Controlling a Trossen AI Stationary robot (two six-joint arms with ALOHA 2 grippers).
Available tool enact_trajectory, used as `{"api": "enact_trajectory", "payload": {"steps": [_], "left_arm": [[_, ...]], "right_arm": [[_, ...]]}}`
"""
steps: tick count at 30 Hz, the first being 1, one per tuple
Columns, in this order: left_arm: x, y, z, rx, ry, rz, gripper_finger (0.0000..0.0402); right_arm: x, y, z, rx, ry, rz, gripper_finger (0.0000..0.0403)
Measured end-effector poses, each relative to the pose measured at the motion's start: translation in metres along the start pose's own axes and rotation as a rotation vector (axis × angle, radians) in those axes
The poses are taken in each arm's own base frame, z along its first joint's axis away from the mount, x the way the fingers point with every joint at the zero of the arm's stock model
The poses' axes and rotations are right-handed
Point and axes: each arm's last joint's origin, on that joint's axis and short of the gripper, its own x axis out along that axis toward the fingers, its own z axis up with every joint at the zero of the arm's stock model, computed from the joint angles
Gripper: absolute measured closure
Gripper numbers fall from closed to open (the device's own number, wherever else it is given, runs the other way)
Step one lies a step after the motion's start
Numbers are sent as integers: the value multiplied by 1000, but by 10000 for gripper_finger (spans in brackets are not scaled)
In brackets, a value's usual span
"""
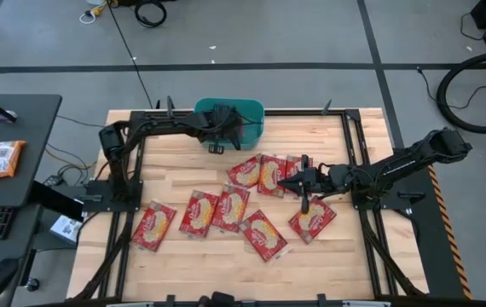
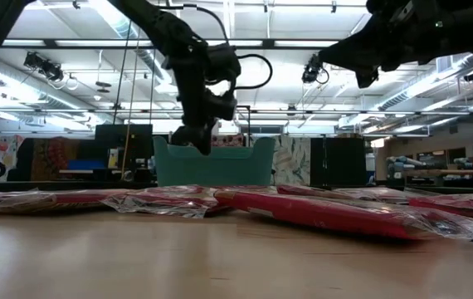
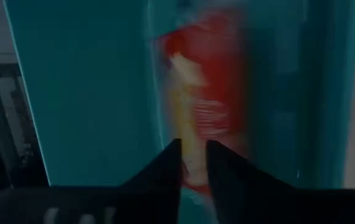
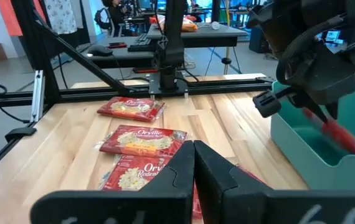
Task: Sort popcorn bags into baskets
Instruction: Put the popcorn bag into the green bin
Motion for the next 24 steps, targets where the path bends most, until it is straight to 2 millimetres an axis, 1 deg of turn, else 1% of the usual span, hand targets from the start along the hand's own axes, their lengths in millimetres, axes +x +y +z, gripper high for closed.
{"api": "enact_trajectory", "payload": {"steps": [3, 6, 9, 13, 17, 20, 24], "left_arm": [[-5, -2, 1, -1, -7, -3, 277], [-17, -2, 2, -15, -25, -10, 252], [-34, -5, 3, -51, -78, -57, 244], [-67, -11, 9, -117, -214, -163, 248], [-89, -29, 13, -178, -234, -256, 255], [-99, -47, 16, -217, -207, -373, 258], [-108, -77, 18, -290, -143, -557, 258]], "right_arm": [[0, 1, 0, -1, 0, 7, 389], [0, 2, 0, -1, 0, 7, 389], [0, 1, 0, -2, 2, 5, 389], [0, 1, 0, -2, 2, 3, 389], [0, 1, 0, -3, 3, 3, 389], [0, 1, 0, -4, 4, 2, 389], [0, 1, -1, -7, 6, 2, 389]]}}
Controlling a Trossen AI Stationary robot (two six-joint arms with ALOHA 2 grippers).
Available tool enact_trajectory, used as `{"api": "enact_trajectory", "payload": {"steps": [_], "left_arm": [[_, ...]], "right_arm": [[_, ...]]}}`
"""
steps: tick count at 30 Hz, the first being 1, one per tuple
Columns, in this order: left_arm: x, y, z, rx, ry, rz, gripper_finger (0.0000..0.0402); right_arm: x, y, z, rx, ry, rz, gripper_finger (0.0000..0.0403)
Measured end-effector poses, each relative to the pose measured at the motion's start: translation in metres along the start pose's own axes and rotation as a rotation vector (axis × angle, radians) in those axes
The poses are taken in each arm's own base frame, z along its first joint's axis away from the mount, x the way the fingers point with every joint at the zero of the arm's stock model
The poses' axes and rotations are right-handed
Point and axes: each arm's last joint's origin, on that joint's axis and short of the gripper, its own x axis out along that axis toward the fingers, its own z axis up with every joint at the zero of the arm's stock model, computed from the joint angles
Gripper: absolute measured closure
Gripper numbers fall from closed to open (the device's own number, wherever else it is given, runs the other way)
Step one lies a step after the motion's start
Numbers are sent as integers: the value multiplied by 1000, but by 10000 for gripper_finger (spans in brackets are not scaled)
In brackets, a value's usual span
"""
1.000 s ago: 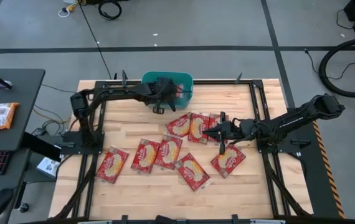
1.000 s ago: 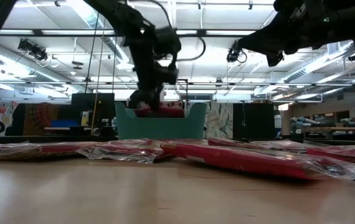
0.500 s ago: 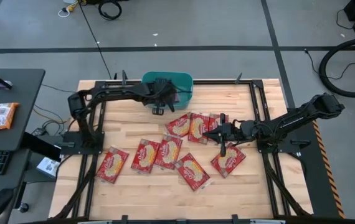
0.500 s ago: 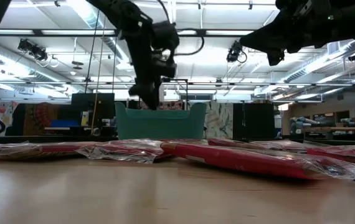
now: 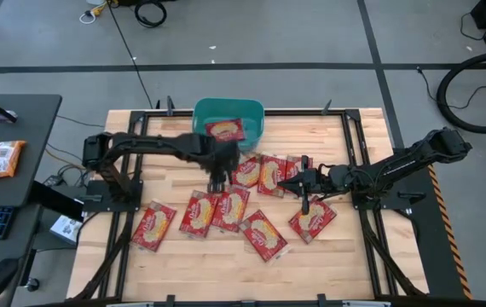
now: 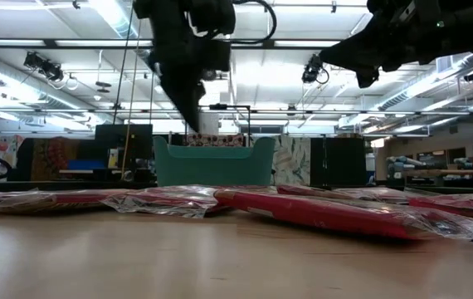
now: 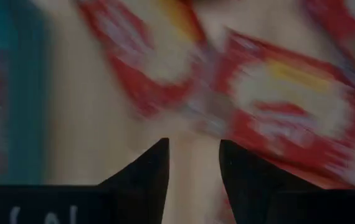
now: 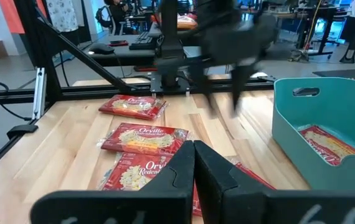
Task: Sort popcorn bags into baskets
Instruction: Put the popcorn bag into the green bin
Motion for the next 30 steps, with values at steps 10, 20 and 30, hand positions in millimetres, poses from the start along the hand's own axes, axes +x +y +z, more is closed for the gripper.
{"api": "enact_trajectory", "payload": {"steps": [10, 20, 30], "left_arm": [[12, -66, -29, -40, 217, -162, 258], [50, -101, -68, -29, 270, -278, 258], [65, -82, -103, 150, 388, 88, 258]], "right_arm": [[1, -7, 1, -59, -9, -78, 389], [3, -13, 5, -85, -41, -103, 389], [3, -14, 6, -81, -53, -103, 389]]}}
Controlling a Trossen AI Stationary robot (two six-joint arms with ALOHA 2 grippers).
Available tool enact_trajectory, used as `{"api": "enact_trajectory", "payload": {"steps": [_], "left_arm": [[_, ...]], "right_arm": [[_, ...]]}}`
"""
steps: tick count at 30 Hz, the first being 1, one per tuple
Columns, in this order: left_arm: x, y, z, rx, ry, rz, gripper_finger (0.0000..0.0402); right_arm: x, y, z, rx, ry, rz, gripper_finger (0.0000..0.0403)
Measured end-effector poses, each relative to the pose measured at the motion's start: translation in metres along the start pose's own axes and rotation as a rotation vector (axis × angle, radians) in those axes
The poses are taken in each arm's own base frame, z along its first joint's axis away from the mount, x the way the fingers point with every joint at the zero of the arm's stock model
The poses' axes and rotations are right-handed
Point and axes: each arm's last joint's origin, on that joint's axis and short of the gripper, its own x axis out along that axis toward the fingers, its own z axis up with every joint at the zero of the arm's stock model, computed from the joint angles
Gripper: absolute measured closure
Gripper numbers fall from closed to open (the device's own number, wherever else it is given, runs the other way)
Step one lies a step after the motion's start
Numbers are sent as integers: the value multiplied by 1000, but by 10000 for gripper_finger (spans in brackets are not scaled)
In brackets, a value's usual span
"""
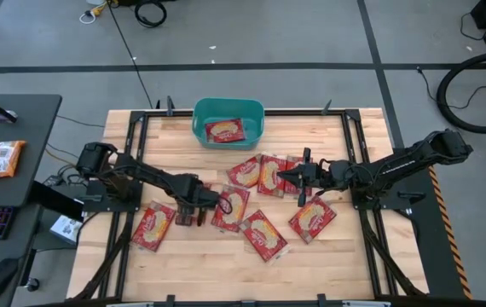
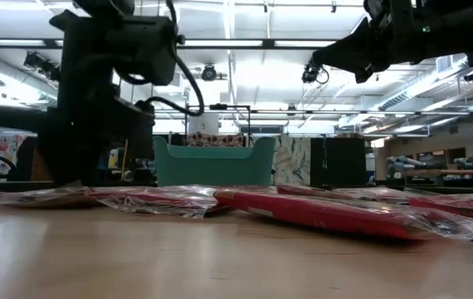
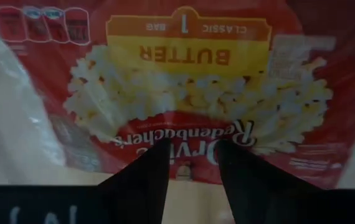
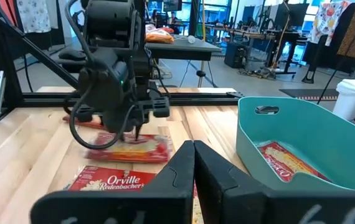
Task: Sort popcorn bags into baskets
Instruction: Put the popcorn bag into the green bin
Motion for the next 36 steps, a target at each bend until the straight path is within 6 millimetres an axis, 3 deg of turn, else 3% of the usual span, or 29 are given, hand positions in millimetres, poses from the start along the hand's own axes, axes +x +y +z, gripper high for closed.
{"api": "enact_trajectory", "payload": {"steps": [9, 13, 17, 25, 36], "left_arm": [[6, 20, -4, 296, 82, 372, 258], [-1, 19, 0, 379, 80, 432, 258], [-12, 27, 13, 183, -25, 274, 258], [-20, 50, 32, -497, -224, 112, 253], [-7, 36, 39, -676, -219, 139, 160]], "right_arm": [[0, 0, 0, 0, -1, 1, 389], [0, 0, 0, 0, -1, 1, 389], [0, 0, 0, 0, -1, 1, 389], [0, 0, 0, 0, 0, 1, 389], [0, 0, 0, 0, 1, 2, 389]]}}
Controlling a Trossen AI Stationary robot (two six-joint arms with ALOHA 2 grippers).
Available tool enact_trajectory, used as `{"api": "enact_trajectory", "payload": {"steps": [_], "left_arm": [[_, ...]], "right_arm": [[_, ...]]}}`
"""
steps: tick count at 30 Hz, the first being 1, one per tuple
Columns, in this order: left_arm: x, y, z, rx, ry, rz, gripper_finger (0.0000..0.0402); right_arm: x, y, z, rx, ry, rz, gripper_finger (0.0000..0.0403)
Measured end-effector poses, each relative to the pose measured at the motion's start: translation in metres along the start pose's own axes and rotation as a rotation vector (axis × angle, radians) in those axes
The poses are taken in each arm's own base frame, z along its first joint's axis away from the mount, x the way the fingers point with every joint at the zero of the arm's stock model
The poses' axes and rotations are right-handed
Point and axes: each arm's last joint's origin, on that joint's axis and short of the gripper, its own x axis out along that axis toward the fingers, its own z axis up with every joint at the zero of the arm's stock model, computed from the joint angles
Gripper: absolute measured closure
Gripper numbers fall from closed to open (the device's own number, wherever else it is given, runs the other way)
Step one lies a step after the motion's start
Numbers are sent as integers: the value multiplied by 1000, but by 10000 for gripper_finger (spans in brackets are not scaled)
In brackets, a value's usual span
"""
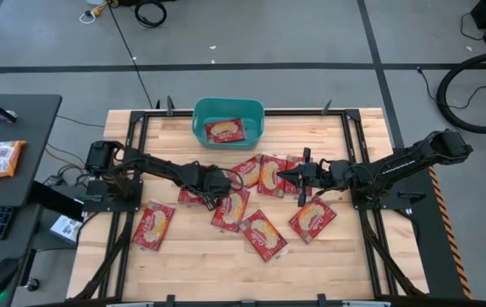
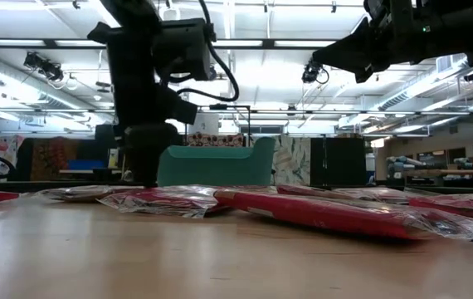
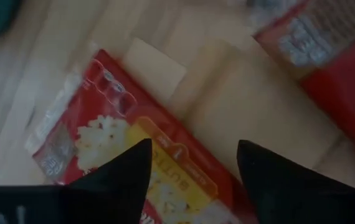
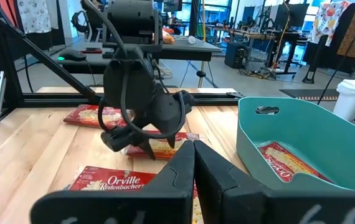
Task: Sort popcorn bags into baskets
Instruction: Put the popcorn bag into the green bin
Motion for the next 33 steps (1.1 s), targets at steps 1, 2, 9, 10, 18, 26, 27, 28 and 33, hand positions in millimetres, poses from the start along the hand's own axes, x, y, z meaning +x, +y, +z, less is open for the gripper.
{"api": "enact_trajectory", "payload": {"steps": [1, 2, 9, 10, 18, 26, 27, 28, 33], "left_arm": [[1, 0, 0, -10, -2, 5, 156], [1, 0, -1, -15, 5, 12, 154], [17, -4, -5, 6, 62, 65, 162], [19, -5, -5, 8, 67, 71, 164], [22, -2, -11, 51, 132, 103, 189], [21, 0, -20, 258, 215, 128, 315], [21, -1, -21, 273, 217, 130, 337], [21, -1, -22, 288, 222, 133, 359], [17, -3, -25, 343, 226, 134, 394]], "right_arm": [[0, 0, 0, 0, 0, 1, 389], [0, 0, 0, 0, -1, 4, 389], [0, 1, 0, 4, -3, 26, 389], [0, 1, 0, 4, -5, 26, 389], [0, 1, 0, 3, -5, 26, 389], [0, 1, 0, 1, -4, 26, 389], [0, 1, 0, 1, -4, 26, 389], [0, 1, 0, 1, -4, 26, 389], [0, 1, 0, 1, -4, 26, 389]]}}
